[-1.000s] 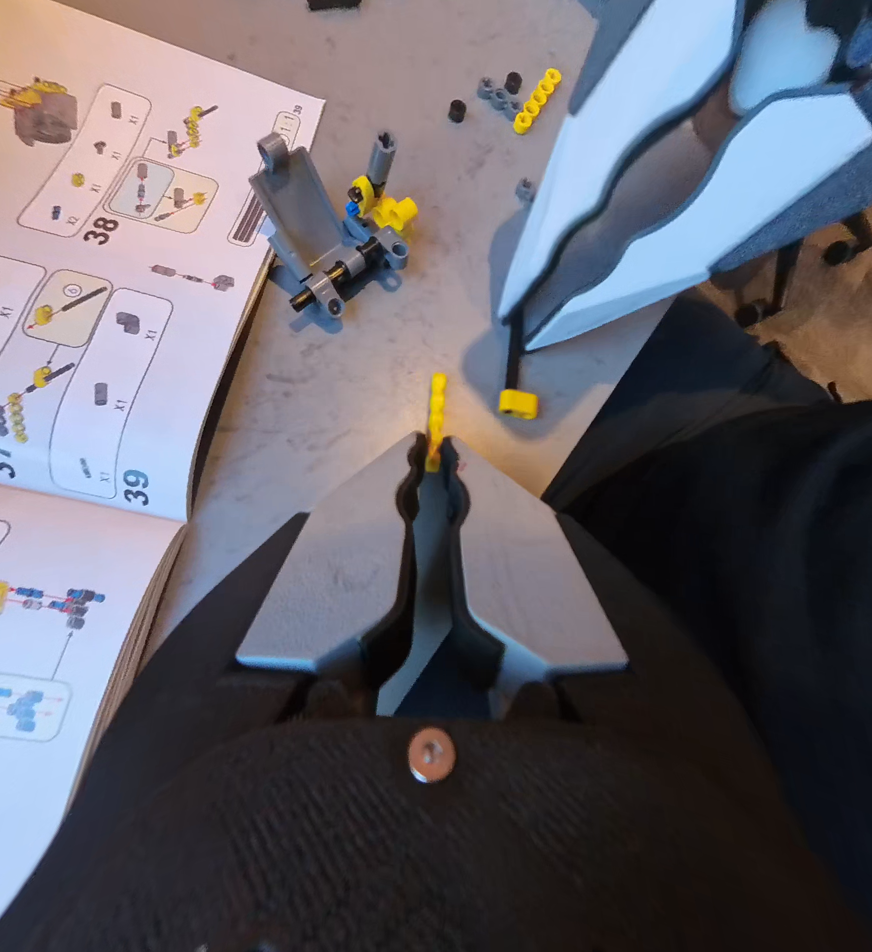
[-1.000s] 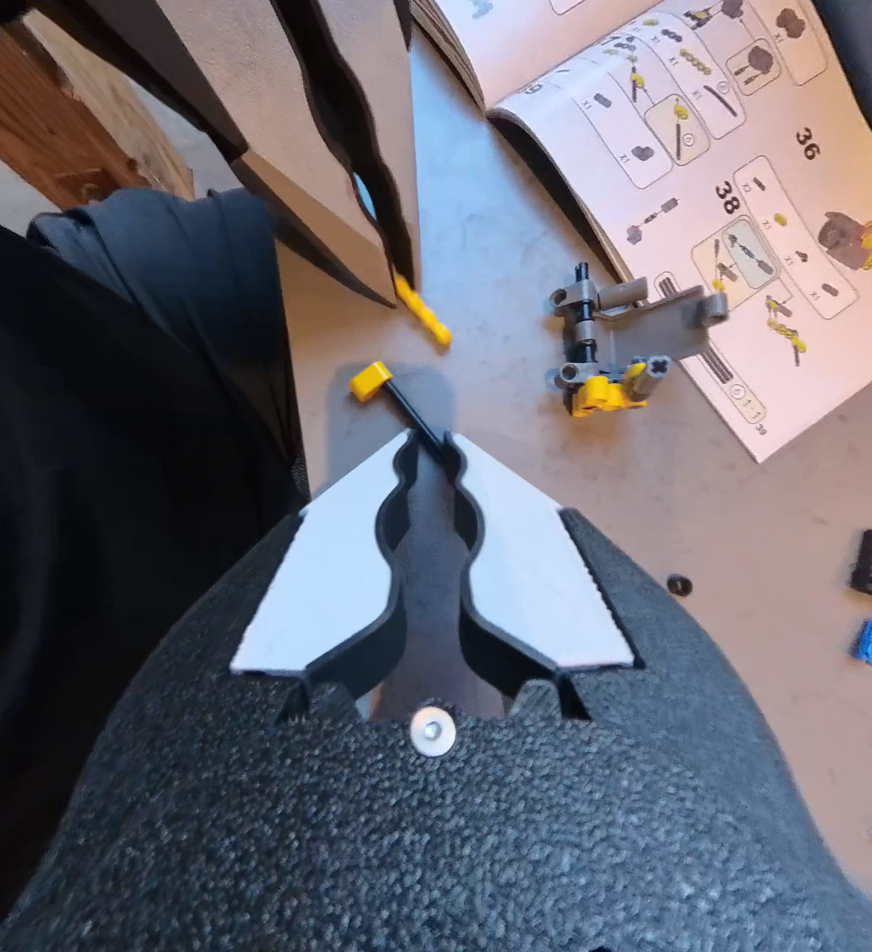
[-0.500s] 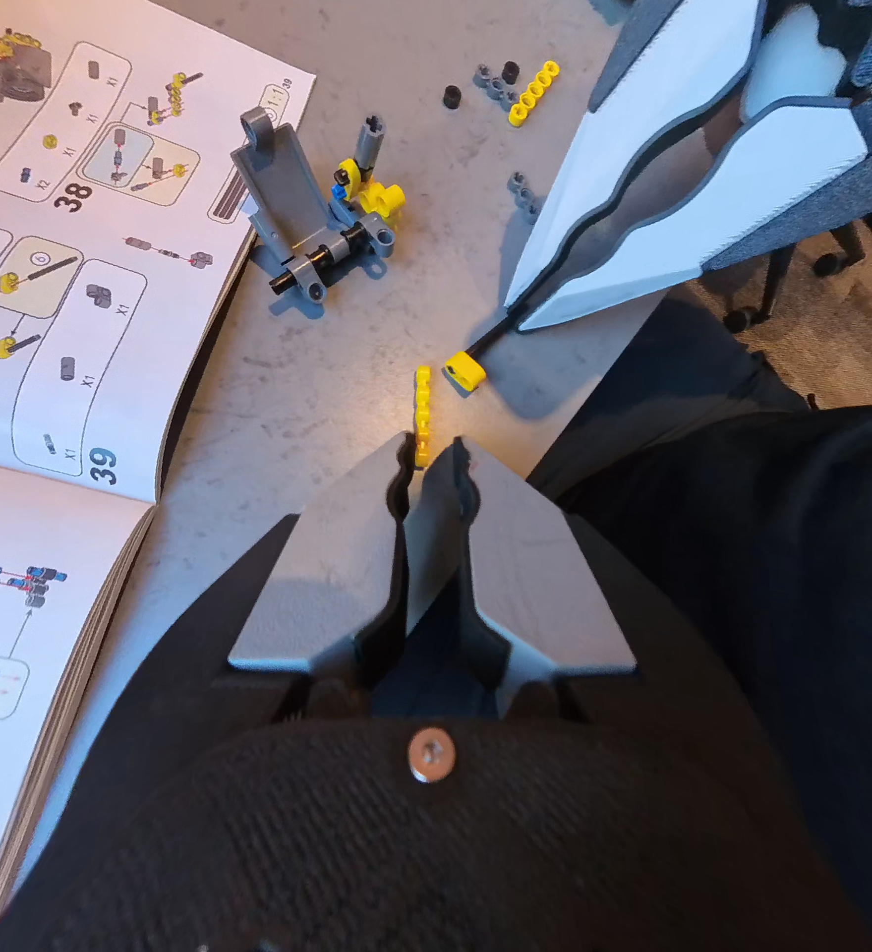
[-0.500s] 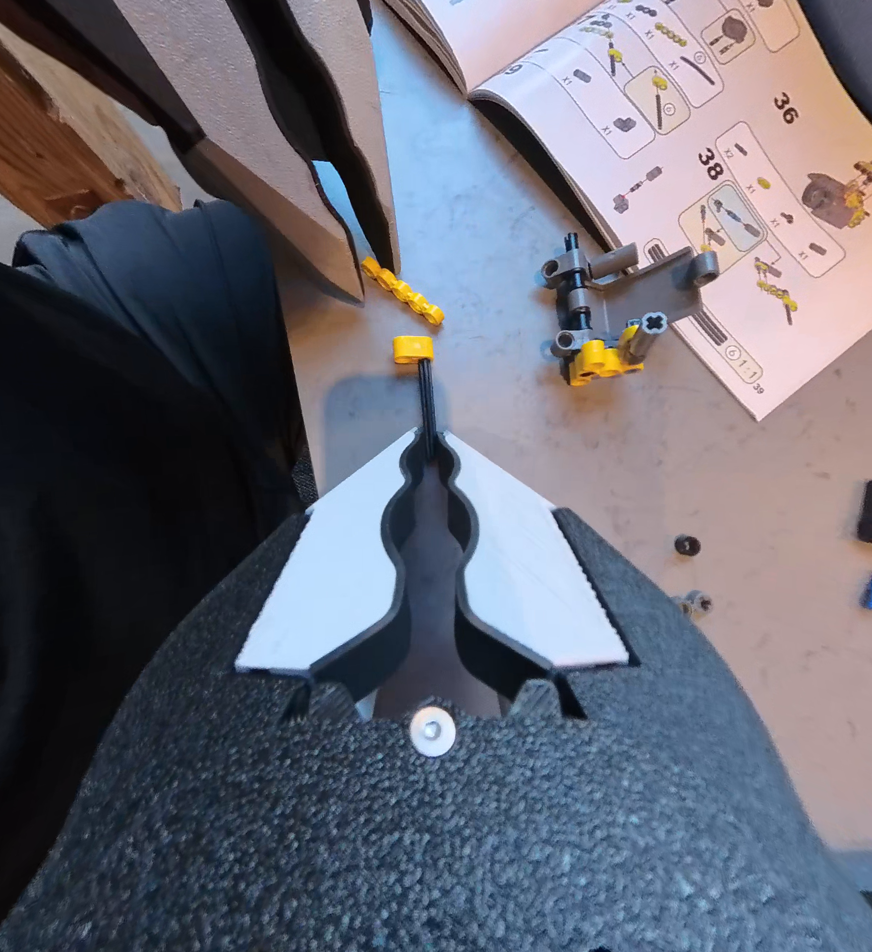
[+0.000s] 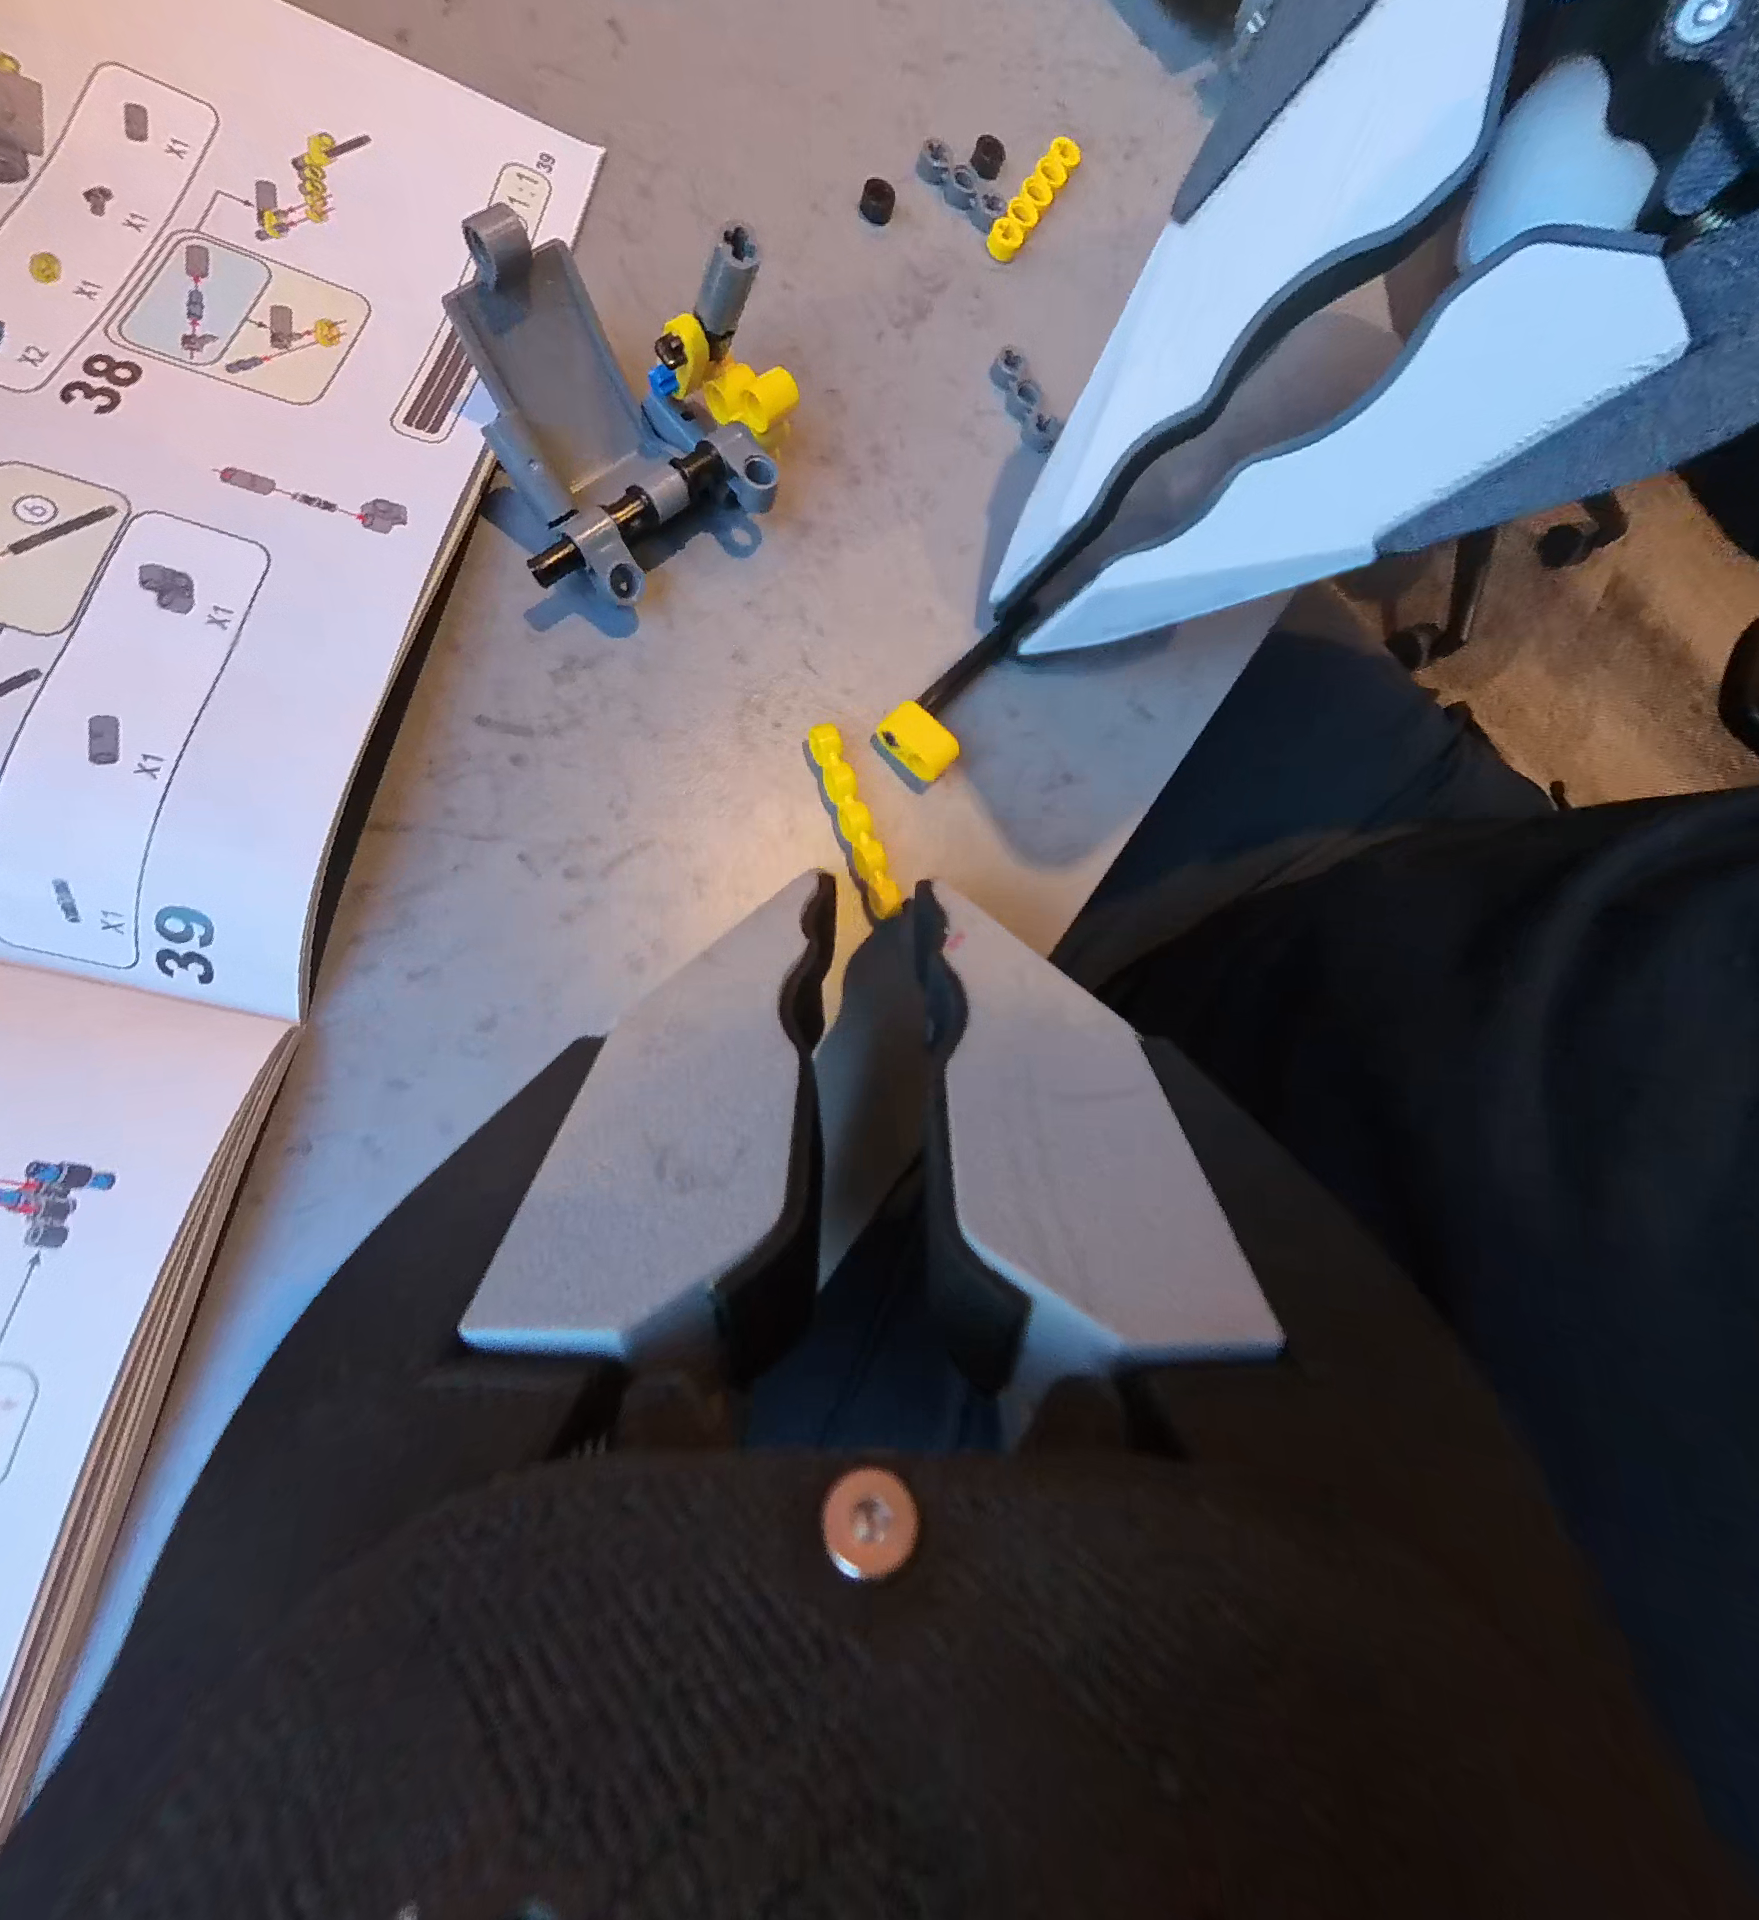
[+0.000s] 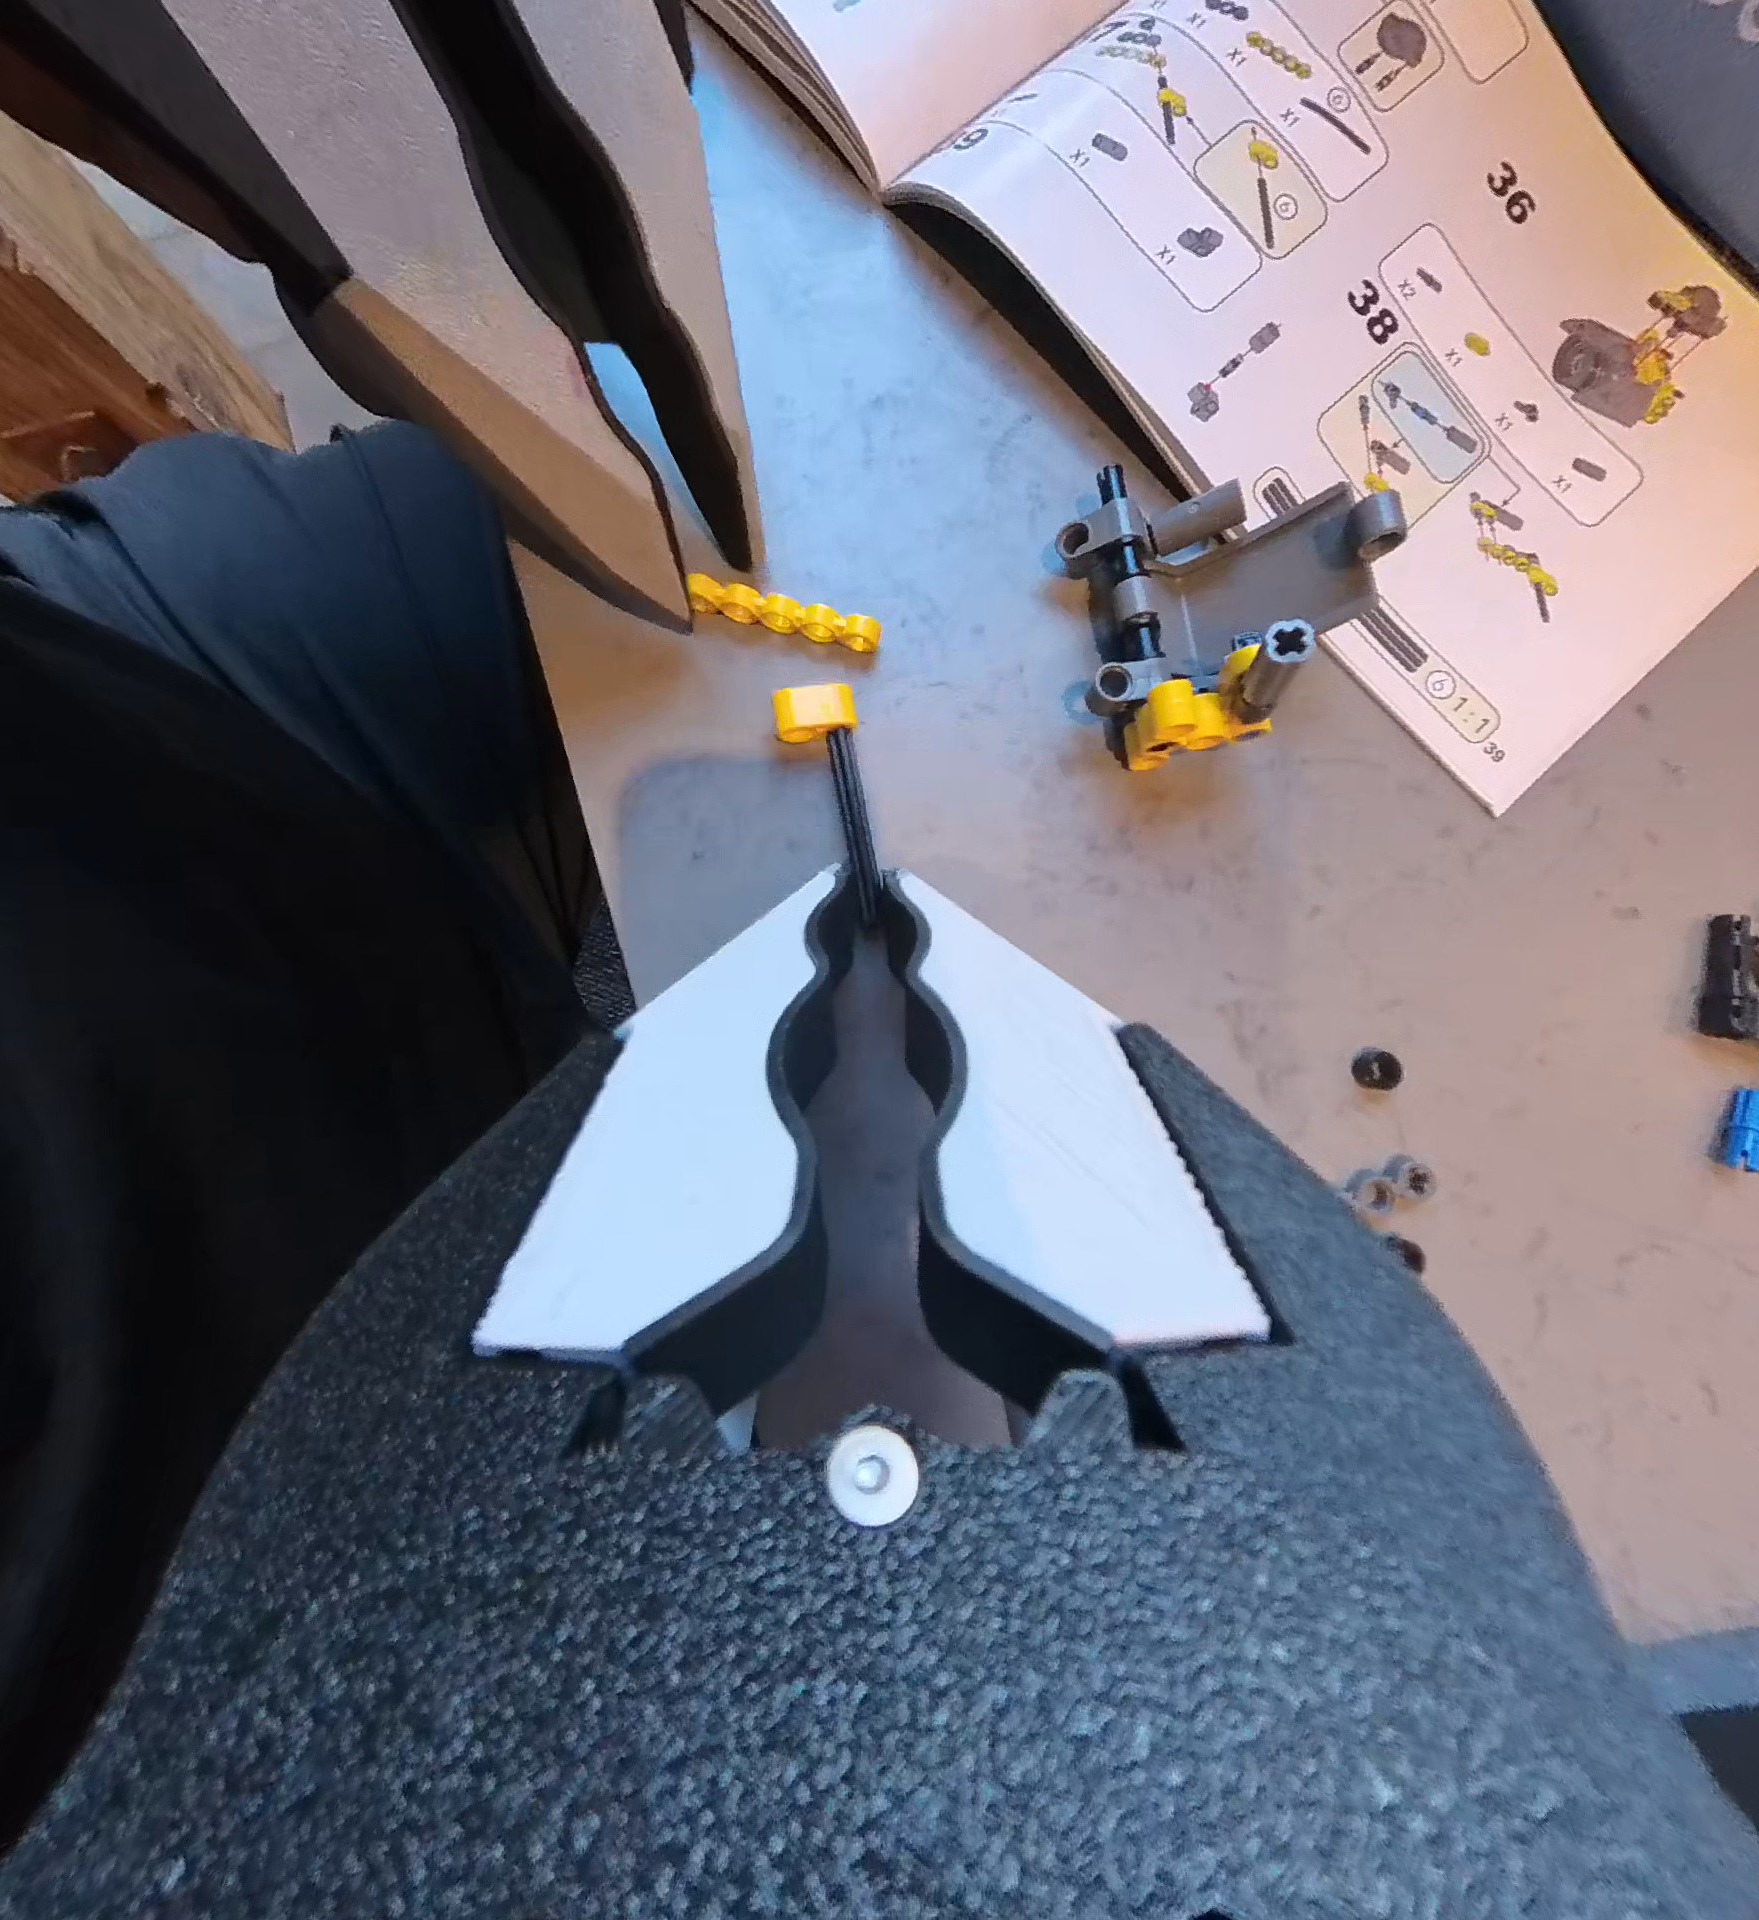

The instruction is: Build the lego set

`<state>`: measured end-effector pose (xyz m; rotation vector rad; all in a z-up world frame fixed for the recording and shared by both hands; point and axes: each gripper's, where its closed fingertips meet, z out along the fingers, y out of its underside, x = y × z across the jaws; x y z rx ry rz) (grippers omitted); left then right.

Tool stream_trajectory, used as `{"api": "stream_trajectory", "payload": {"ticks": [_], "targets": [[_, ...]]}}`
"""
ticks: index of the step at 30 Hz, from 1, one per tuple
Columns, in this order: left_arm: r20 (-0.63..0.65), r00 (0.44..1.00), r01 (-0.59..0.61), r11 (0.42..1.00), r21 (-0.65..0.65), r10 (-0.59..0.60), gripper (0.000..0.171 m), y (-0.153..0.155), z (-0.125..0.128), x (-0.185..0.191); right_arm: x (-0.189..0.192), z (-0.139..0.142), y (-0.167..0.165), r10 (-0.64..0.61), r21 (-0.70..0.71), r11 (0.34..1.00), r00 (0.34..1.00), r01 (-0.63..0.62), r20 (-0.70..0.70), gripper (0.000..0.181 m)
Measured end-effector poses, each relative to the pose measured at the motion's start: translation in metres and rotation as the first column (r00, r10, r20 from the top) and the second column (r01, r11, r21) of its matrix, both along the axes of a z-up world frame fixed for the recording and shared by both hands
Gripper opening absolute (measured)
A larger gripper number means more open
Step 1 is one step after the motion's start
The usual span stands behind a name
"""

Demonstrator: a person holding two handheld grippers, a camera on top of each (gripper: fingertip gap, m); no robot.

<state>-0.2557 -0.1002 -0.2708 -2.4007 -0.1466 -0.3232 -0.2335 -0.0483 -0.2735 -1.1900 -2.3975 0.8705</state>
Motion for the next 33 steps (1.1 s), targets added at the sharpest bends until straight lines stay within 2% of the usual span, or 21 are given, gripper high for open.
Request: {"api": "stream_trajectory", "payload": {"ticks": [6, 9, 11, 14, 17, 19, 23, 25, 27, 28, 30, 33], "targets": [[0.002, 1.000, -0.014, 1.000, 0.026, 0.014, 0.013, -0.007, 0.000, -0.003, -0.001, -0.001, 0.001, 0.012, 0.006, 1.000, 1.000, -0.012, 0.010, 0.007], [-0.011, 1.000, -0.002, 0.999, 0.036, 0.003, 0.014, -0.006, 0.003, -0.004, -0.002, -0.002, -0.003, 0.015, -0.045, 0.999, 0.999, -0.014, 0.031, 0.004], [-0.053, 0.998, 0.029, 0.998, 0.062, -0.026, 0.014, -0.005, 0.008, -0.004, -0.002, -0.002, -0.003, 0.005, -0.091, 0.996, 0.998, 0.001, 0.065, 0.004], [-0.184, 0.978, 0.116, 0.990, 0.079, -0.100, 0.015, -0.003, 0.014, -0.006, 0.002, 0.001, -0.007, 0.004, -0.198, 0.980, 0.992, 0.022, 0.128, 0.003], [-0.321, 0.915, 0.286, 0.954, 0.085, -0.245, 0.018, 0.003, 0.017, 0.001, 0.006, 0.009, -0.013, 0.026, -0.348, 0.936, 0.981, 0.042, 0.190, 0.003], [-0.401, 0.841, 0.430, 0.899, 0.086, -0.364, 0.023, 0.008, 0.020, 0.014, 0.009, 0.015, -0.016, 0.046, -0.444, 0.894, 0.971, 0.065, 0.235, 0.004], [-0.559, 0.712, 0.552, 0.830, 0.072, -0.425, 0.021, 0.021, 0.026, 0.018, 0.016, 0.023, -0.017, 0.079, -0.558, 0.823, 0.953, 0.103, 0.294, 0.004], [-0.554, 0.688, 0.590, 0.806, 0.050, -0.469, 0.022, 0.022, 0.023, 0.020, 0.019, 0.025, -0.018, 0.100, -0.597, 0.795, 0.945, 0.112, 0.310, 0.004], [-0.550, 0.671, 0.614, 0.789, 0.037, -0.497, 0.010, 0.024, 0.021, 0.022, 0.023, 0.028, -0.021, 0.125, -0.637, 0.762, 0.939, 0.117, 0.321, 0.004], [-0.546, 0.669, 0.624, 0.780, 0.044, -0.504, 0.009, 0.025, 0.023, 0.023, 0.024, 0.028, -0.021, 0.131, -0.645, 0.755, 0.937, 0.118, 0.325, 0.004], [-0.493, 0.692, 0.629, 0.776, 0.054, -0.527, 0.009, 0.025, 0.023, 0.025, 0.026, 0.028, -0.021, 0.137, -0.655, 0.747, 0.938, 0.113, 0.318, 0.004], [-0.346, 0.744, 0.633, 0.769, 0.088, -0.572, 0.011, 0.022, 0.027, 0.034, 0.029, 0.027, -0.020, 0.147, -0.662, 0.742, 0.937, 0.107, 0.317, 0.004]]}}
